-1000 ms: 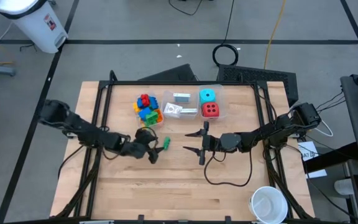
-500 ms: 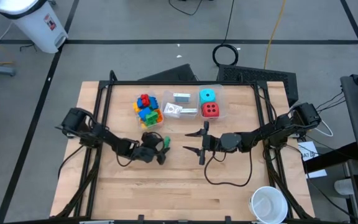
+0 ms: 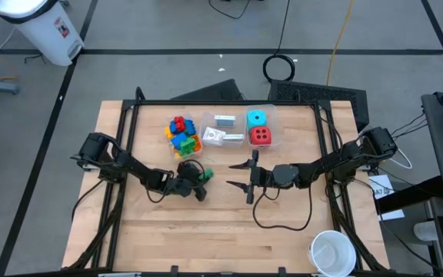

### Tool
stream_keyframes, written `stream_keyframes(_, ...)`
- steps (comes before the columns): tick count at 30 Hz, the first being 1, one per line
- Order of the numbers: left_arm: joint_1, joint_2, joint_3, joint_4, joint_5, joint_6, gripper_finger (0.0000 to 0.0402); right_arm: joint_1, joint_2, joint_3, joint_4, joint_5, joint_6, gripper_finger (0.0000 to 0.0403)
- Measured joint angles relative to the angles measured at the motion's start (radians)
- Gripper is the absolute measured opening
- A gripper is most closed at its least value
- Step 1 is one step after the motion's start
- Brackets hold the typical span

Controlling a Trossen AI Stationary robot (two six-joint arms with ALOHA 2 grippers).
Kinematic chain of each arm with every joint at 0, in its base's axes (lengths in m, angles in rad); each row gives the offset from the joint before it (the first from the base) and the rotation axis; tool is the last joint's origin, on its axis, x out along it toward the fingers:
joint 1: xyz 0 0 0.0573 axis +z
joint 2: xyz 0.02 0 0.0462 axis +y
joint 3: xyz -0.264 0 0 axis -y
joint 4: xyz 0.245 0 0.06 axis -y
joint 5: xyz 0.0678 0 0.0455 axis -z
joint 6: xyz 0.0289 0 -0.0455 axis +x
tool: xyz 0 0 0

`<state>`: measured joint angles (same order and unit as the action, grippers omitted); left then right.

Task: Pick & Place Toys
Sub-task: Put the green game piece into the left transparent bin

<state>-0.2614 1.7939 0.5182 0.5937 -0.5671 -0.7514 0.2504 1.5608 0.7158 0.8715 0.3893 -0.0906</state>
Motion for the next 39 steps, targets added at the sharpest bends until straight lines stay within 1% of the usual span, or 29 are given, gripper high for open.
stream_keyframes(3,0.000,-0.004,0.000,0.053,0.059,0.056,0.0092,0.000,0.000,0.000,0.000,0.000,0.000,0.0208)
stream_keyframes(6,0.000,-0.061,0.005,0.057,0.115,0.101,0.0092,0.000,0.000,0.000,0.000,0.000,0.000,0.0208)
stream_keyframes(9,0.000,-0.174,0.008,0.003,0.126,0.137,0.0092,0.000,0.000,0.000,0.000,-0.001,0.001,0.0208)
stream_keyframes(12,0.004,-0.340,0.008,-0.095,0.110,0.194,0.0092,0.000,0.000,0.000,-0.002,-0.001,0.000,0.0208)
stream_keyframes(14,0.009,-0.466,0.008,-0.173,0.074,0.231,0.0092,0.000,0.000,0.000,-0.001,-0.001,0.000,0.0208)
stream_keyframes(16,0.020,-0.594,0.009,-0.280,0.014,0.270,0.0092,0.000,0.000,0.000,-0.001,-0.001,0.000,0.0208)
stream_keyframes(18,0.034,-0.719,0.008,-0.387,-0.064,0.298,0.0092,0.000,0.000,0.000,-0.001,-0.002,0.001,0.0208)
stream_keyframes(20,0.059,-0.827,0.009,-0.508,-0.163,0.310,0.0092,0.000,0.000,0.000,0.000,-0.001,0.001,0.0208)
stream_keyframes(22,0.094,-0.917,0.009,-0.652,-0.258,0.288,0.0092,0.000,0.000,0.000,-0.001,-0.001,0.001,0.0208)
stream_keyframes(24,0.144,-0.978,0.009,-0.788,-0.306,0.214,0.0092,0.000,0.000,0.000,0.000,-0.001,0.001,0.0208)
stream_keyframes(26,0.201,-1.006,0.004,-0.909,-0.296,0.111,0.0092,0.000,0.000,0.000,0.000,-0.001,0.000,0.0208)
stream_keyframes(27,0.229,-1.009,-0.008,-0.936,-0.279,0.065,0.0092,0.000,0.000,0.000,0.000,-0.001,0.001,0.0208)
stream_keyframes(29,0.276,-1.004,-0.046,-0.939,-0.231,0.007,0.0092,0.000,0.000,0.000,0.000,-0.001,0.000,0.0208)
stream_keyframes(31,0.315,-0.985,-0.085,-0.892,-0.175,-0.019,0.0092,0.000,0.000,0.000,0.000,-0.001,0.001,0.0208)
stream_keyframes(34,0.356,-0.930,-0.136,-0.766,-0.107,-0.003,0.0092,0.000,0.000,0.000,0.004,-0.001,0.000,0.0208)
stream_keyframes(37,0.386,-0.876,-0.153,-0.648,-0.084,0.050,0.0092,0.000,0.000,0.000,0.008,-0.002,0.000,0.0208)
stream_keyframes(39,0.415,-0.837,-0.153,-0.610,-0.086,0.084,0.0092,0.000,0.000,0.000,0.008,-0.002,-0.001,0.0208)
